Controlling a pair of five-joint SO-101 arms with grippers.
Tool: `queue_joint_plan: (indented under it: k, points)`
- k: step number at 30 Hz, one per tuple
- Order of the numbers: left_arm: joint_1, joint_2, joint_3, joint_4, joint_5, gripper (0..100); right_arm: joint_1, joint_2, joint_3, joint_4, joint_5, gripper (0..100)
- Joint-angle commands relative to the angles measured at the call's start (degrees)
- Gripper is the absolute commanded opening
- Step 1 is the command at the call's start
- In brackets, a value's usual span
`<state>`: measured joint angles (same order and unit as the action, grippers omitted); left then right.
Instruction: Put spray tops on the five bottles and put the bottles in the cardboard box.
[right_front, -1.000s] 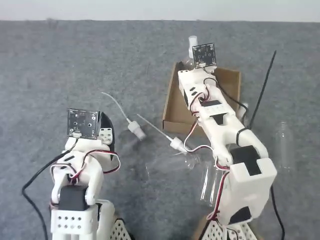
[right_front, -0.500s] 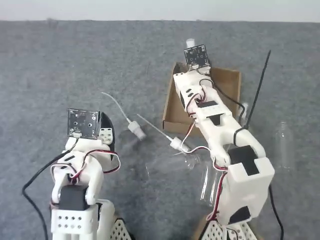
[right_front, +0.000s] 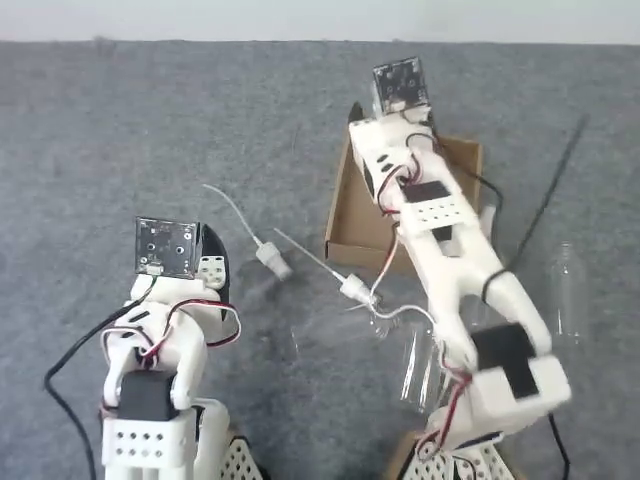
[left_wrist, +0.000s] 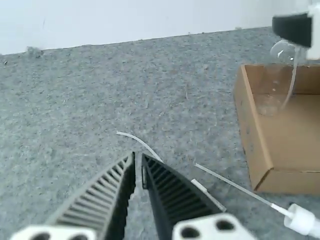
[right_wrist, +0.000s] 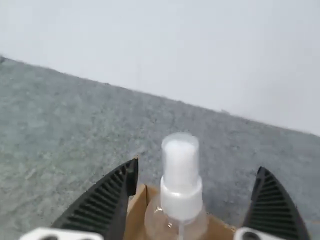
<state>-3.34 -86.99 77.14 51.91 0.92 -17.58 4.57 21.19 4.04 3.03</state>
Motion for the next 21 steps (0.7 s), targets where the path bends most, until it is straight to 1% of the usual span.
queue_joint_plan:
  k: [1, 3, 8, 11, 14, 16, 19, 21]
  points:
    - [-0.26, -1.05, -0.48, -1.85, 0.62, 1, -0.31, -13.32, -3.87, 9.71, 0.7, 29.3]
    - [-0.26, -1.05, -0.48, -1.85, 0.62, 1, 0.13, -17.71, -3.87, 16.04, 0.79, 29.2]
    - [-0.26, -1.05, -0.4, -1.85, 0.62, 1, 2.33, -29.41, -3.96, 35.91, 1.23, 29.2]
    - [-0.26, -1.05, -0.4, -1.85, 0.62, 1, 4.44, -36.0, -3.96, 46.9, 3.96, 29.2]
    - [-0.26, -1.05, -0.4, -1.85, 0.62, 1, 6.37, -41.27, -3.69, 57.54, 9.41, 29.2]
    - [-0.26, -1.05, -0.4, -1.85, 0.62, 1, 7.87, -43.65, -3.6, 64.13, 14.33, 29.2]
    - [-0.26, -0.7, -0.75, -1.76, 0.62, 1, 12.97, -46.99, -3.6, 71.25, 24.88, 29.2]
    - [-0.26, -0.62, -0.84, -1.58, 0.62, 1, 17.98, -48.57, -2.9, 74.51, 30.77, 29.2]
